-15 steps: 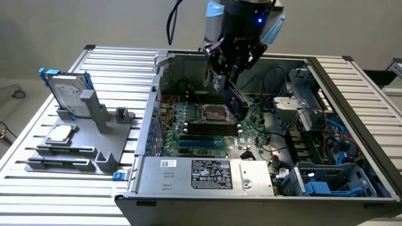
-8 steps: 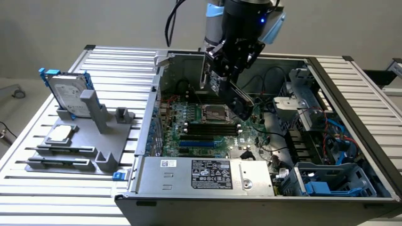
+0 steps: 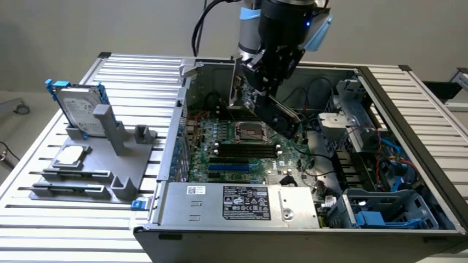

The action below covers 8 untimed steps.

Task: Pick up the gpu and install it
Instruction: 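Insert the gpu into the slot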

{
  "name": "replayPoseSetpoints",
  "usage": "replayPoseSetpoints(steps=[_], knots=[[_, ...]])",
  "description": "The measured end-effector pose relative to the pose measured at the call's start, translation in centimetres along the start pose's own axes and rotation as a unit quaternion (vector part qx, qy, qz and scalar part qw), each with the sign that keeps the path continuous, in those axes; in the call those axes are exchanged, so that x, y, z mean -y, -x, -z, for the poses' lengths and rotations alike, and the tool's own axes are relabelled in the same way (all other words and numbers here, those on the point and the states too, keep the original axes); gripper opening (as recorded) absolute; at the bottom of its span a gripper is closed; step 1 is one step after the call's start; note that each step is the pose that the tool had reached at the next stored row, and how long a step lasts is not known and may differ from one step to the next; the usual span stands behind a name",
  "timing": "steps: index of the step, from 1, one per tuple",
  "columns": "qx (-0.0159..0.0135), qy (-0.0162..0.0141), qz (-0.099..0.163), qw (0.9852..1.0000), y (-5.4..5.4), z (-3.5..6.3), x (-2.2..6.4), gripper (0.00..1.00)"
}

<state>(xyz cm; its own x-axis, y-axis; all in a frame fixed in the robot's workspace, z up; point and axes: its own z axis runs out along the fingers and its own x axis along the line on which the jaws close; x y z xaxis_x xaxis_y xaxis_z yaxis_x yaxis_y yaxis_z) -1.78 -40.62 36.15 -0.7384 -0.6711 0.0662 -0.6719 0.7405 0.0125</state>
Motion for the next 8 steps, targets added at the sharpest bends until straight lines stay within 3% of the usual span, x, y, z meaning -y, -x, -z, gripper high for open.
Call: replayPoseSetpoints(steps=[4, 8], knots=[[-0.0004, -0.0024, 0.036, 0.9993, 0.00, -0.06, 0.00, 0.26], [-0.0006, -0.0045, 0.072, 0.9974, 0.01, -0.12, 0.00, 0.26]])
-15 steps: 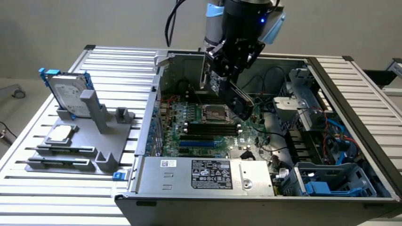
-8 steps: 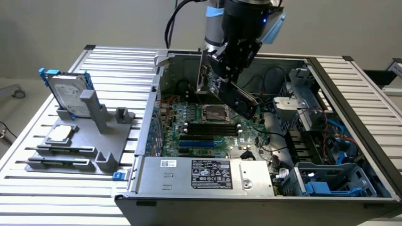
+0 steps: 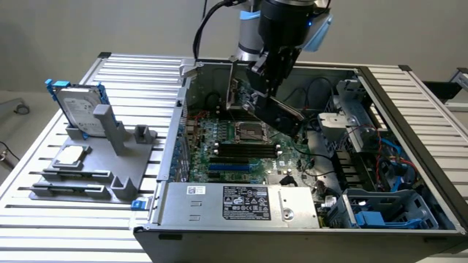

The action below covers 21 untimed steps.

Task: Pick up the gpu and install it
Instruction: 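Insert the gpu into the slot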

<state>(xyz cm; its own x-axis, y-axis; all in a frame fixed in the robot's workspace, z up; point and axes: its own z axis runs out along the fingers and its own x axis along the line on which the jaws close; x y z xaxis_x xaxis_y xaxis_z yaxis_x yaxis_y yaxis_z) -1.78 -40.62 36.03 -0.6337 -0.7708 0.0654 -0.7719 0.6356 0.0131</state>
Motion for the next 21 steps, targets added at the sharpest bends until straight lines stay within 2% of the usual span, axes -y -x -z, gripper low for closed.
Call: replayPoseSetpoints(steps=[4, 7, 11, 13, 17, 21], knots=[[0.0011, -0.0011, 0.037, 0.9993, 0.01, -0.07, 0.00, 0.26], [0.0061, 0.0014, 0.063, 0.9980, 0.01, -0.15, 0.00, 0.26], [0.0130, 0.0048, 0.098, 0.9951, 0.02, -0.26, 0.00, 0.26], [0.0159, 0.0061, 0.115, 0.9932, 0.02, -0.31, 0.00, 0.26], [0.0202, 0.0077, 0.152, 0.9882, 0.03, -0.42, 0.00, 0.26], [0.0199, 0.0067, 0.187, 0.9820, 0.03, -0.50, 0.01, 0.26]])
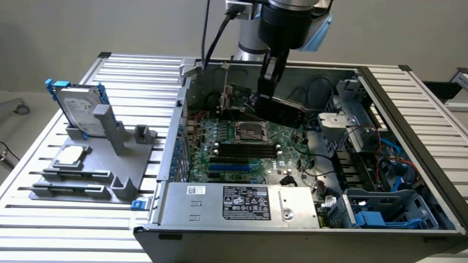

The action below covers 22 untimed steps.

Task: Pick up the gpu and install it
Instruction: 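Insert the gpu into the slot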

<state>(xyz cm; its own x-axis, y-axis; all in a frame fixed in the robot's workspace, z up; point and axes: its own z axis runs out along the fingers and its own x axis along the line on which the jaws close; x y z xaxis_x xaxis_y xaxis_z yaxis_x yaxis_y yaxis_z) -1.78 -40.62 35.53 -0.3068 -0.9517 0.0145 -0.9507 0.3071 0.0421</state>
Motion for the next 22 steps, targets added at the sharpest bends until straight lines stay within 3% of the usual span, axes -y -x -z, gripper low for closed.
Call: replayPoseSetpoints(steps=[5, 10, 15, 20, 22], knots=[[-0.0019, -0.0007, 0.046, 0.9990, 0.0, -0.12, 0.00, 0.26], [-0.0038, -0.0013, 0.091, 0.9959, 0.0, -0.21, 0.01, 0.26], [-0.0056, -0.0020, 0.136, 0.9907, 0.0, -0.41, 0.02, 0.26], [-0.0075, -0.0026, 0.179, 0.9838, 0.0, -0.92, 0.04, 0.26], [-0.0068, -0.0026, 0.186, 0.9826, -0.3, -1.15, 0.11, 0.26]])
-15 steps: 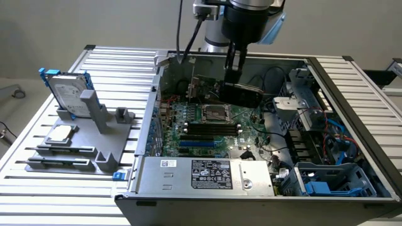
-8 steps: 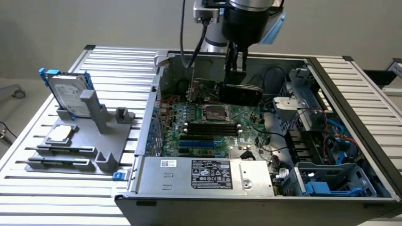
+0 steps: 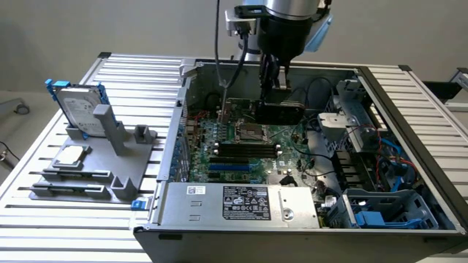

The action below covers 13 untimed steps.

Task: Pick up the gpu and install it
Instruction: 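Insert the gpu into the slot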

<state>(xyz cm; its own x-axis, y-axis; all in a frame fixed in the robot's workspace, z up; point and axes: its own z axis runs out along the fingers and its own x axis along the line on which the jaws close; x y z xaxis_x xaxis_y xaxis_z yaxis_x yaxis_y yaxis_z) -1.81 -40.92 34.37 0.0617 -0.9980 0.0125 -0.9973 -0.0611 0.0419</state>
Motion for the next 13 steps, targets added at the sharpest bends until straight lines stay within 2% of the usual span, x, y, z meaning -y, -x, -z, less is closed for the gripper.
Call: replayPoseSetpoints(steps=[8, 13], knots=[[0.0012, -0.0032, 0.000, 1.0000, -1.9, -0.99, -1.33, 0.26], [0.0009, -0.0085, 0.000, 1.0000, -2.6, -1.70, -2.94, 0.26]])
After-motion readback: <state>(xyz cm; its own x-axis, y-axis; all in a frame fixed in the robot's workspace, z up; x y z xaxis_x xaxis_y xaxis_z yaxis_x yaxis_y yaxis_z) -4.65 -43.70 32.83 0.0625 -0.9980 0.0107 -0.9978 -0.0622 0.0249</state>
